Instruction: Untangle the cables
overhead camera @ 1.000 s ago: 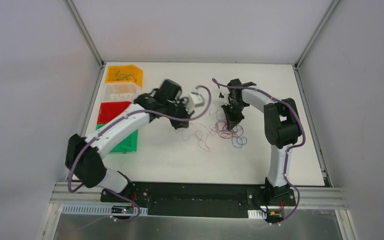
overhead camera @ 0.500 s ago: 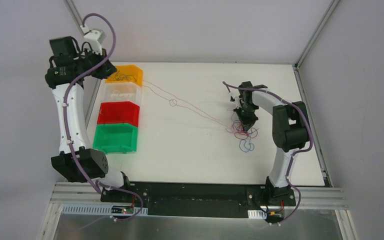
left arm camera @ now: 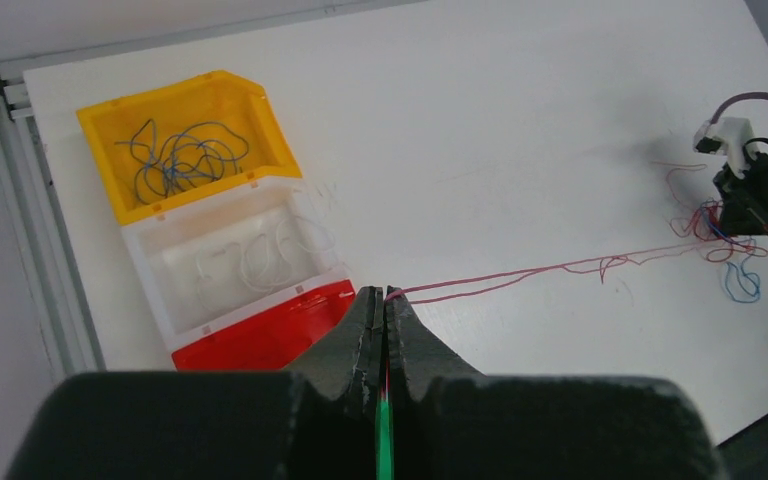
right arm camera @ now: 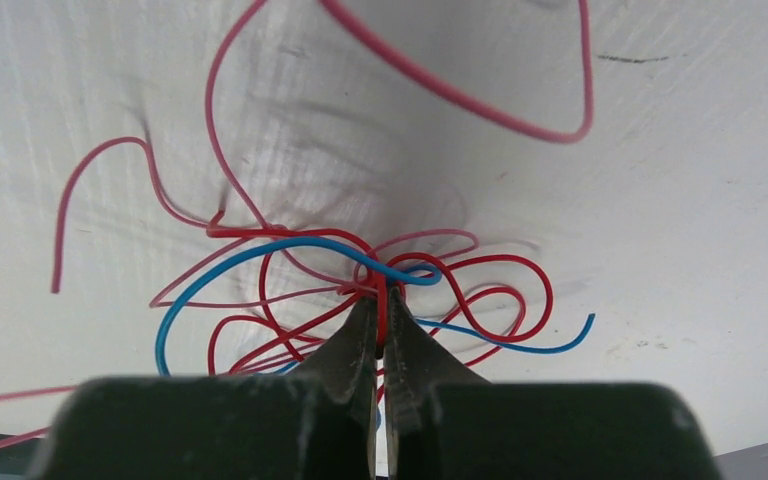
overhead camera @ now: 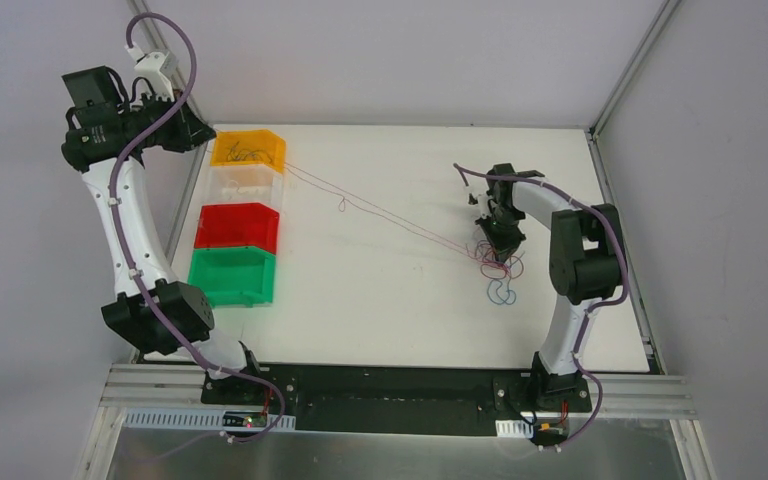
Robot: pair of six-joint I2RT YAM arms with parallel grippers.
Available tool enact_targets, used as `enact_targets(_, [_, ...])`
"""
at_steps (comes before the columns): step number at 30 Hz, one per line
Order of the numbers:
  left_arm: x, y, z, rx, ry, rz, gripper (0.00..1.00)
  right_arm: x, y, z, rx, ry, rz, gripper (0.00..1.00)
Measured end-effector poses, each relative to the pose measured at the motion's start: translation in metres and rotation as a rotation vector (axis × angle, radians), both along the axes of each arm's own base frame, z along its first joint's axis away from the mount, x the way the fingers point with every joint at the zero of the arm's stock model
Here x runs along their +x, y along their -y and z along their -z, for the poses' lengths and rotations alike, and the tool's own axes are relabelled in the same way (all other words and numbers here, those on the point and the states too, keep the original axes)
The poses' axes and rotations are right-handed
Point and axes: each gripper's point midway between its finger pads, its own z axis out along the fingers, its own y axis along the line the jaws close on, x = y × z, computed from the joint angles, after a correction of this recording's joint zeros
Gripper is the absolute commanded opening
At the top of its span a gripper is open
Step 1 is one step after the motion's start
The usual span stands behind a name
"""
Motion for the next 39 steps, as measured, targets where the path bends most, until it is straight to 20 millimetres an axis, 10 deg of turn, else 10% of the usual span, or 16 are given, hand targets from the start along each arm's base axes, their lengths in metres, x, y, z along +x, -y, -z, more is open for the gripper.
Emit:
enact_targets(7, [-0.011, 0.037, -0.010, -0.126, 0.023, 0.157, 0.00, -0.008, 0.008, -0.004, 0.050, -0.054, 0.007, 0.45])
enact_targets(11, [-0.036, 0.111, 0.012, -0.193, -0.052, 0.347, 0.00, -0.020, -0.002, -0.021, 0.191, -0.107, -0.017, 0.73])
enact_targets(17, [-0.085, 0.210, 0.043, -0.266, -0.212, 0.613, 0.00, 0.011, -0.045, -0.119, 0.491, 0.152, -0.132, 0.84])
enact_targets(23, [-0.085, 0.227, 0.017, -0.297, -0.185, 0.627, 0.00, 0.024, -0.092, -0.193, 0.669, 0.352, -0.257, 0.77])
enact_targets(32, [-0.064, 0.209, -0.118, -0.241, 0.201, 0.505, 0.00, -0.014, -0.111, -0.083, 0.523, 0.069, -0.269, 0.69])
enact_targets(39, [-0.026, 0.109, -0.203, -0.227, 0.468, 0.092, 0.00, -0.028, -0.050, -0.024, 0.322, -0.055, -0.188, 0.67])
